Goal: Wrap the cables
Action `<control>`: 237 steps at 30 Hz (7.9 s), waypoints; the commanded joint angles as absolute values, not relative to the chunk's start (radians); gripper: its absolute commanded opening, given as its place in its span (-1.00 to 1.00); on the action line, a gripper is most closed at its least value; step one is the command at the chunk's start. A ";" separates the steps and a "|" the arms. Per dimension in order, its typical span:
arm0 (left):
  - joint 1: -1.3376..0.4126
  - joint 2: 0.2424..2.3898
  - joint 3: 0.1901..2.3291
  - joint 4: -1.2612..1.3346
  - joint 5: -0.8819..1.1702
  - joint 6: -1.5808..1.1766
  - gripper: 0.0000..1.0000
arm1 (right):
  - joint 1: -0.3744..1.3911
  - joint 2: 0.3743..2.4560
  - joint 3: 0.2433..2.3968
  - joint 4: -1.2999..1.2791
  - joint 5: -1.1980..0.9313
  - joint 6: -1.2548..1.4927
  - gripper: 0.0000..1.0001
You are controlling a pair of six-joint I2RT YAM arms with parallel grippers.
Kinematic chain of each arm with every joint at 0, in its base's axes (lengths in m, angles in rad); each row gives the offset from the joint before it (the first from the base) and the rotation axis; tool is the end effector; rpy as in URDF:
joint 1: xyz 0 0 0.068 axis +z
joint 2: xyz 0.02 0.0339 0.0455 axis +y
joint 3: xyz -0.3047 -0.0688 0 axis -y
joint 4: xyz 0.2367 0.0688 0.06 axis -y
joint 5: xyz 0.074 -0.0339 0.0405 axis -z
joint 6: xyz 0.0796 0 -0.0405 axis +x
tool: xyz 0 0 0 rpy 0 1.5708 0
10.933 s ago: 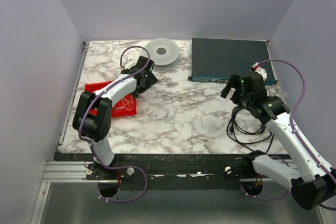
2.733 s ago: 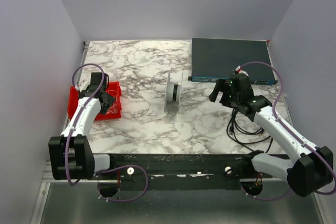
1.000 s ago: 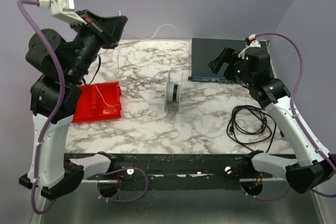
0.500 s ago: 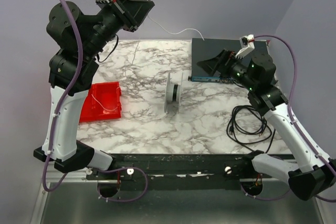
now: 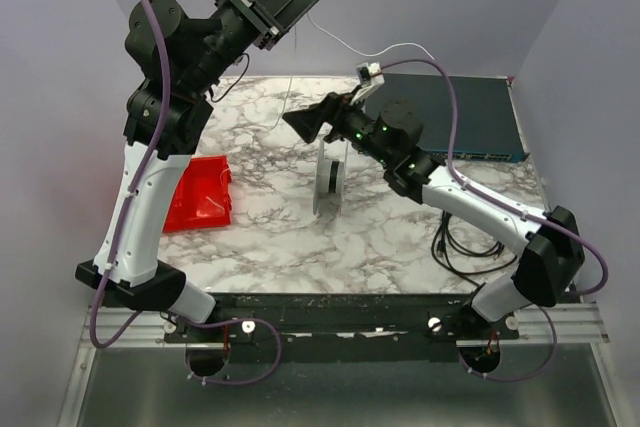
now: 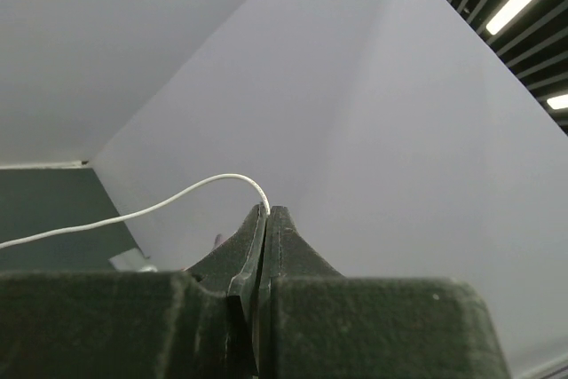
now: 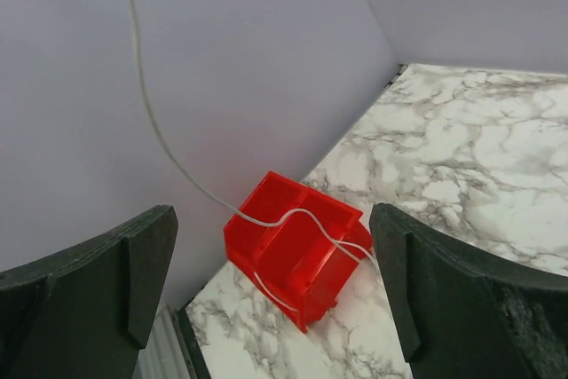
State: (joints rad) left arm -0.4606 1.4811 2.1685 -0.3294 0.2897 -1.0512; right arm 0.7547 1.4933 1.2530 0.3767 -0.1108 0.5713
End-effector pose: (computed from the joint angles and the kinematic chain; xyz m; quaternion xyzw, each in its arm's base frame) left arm 0.2392 -0.1441 0.6662 -0.0506 0.5741 -0.6176 0.5352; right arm 0.2797 0.2752 0.4400 -0.1017 0.6497 0.4918 0.5707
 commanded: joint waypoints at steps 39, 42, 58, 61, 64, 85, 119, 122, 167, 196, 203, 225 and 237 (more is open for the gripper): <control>-0.297 1.167 1.592 -0.092 0.598 -1.182 -1.00 | 0.583 1.817 1.756 0.205 0.555 0.319 0.08; -0.281 1.150 1.540 -0.082 0.620 -1.170 -1.00 | 0.533 1.819 1.786 0.167 0.537 0.326 0.09; -0.265 1.227 1.474 -0.104 0.752 -1.064 -1.00 | 0.433 1.604 1.655 0.085 0.655 0.236 0.14; -0.267 1.252 1.479 -0.130 0.784 -1.029 -1.00 | 0.434 1.514 1.621 0.009 0.663 0.238 0.14; -0.267 1.263 1.474 -0.155 0.777 -0.993 -1.00 | 0.434 1.439 1.614 -0.095 0.672 0.242 0.15; -0.406 1.443 1.604 -0.346 0.702 -0.764 -1.00 | 0.434 1.132 1.032 -0.572 0.188 0.542 0.66; -0.451 1.523 1.634 -0.249 1.007 -0.729 -1.00 | 0.538 1.271 1.278 -0.106 -0.306 0.167 0.46; -0.456 1.526 1.632 -0.245 1.006 -0.735 -1.00 | 0.550 1.286 1.293 -0.098 -0.299 0.162 0.45; -0.653 1.411 1.301 0.055 0.553 -0.742 -0.38 | 0.609 1.341 1.595 -0.612 0.027 0.282 -0.99; -0.705 1.402 1.737 -0.762 0.269 -0.401 -1.00 | 0.609 1.274 1.348 -0.520 0.269 0.203 -0.49; -0.702 1.426 1.752 -0.785 0.359 -0.374 -1.00 | 0.609 1.190 1.250 -0.346 -0.051 0.161 -0.07; -0.647 1.499 1.828 -0.777 0.542 -0.410 -1.00 | 0.609 1.141 1.194 -0.241 -0.313 0.137 0.10; -0.644 1.506 1.805 -0.744 0.561 -0.423 -1.00 | 0.611 1.112 1.178 -0.270 -0.314 0.132 0.10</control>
State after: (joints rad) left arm -0.6533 1.5021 1.8046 -0.7738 0.5179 -0.4160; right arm 0.6090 1.1374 1.1805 -0.2550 -0.3092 0.1539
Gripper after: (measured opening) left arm 0.009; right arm 0.551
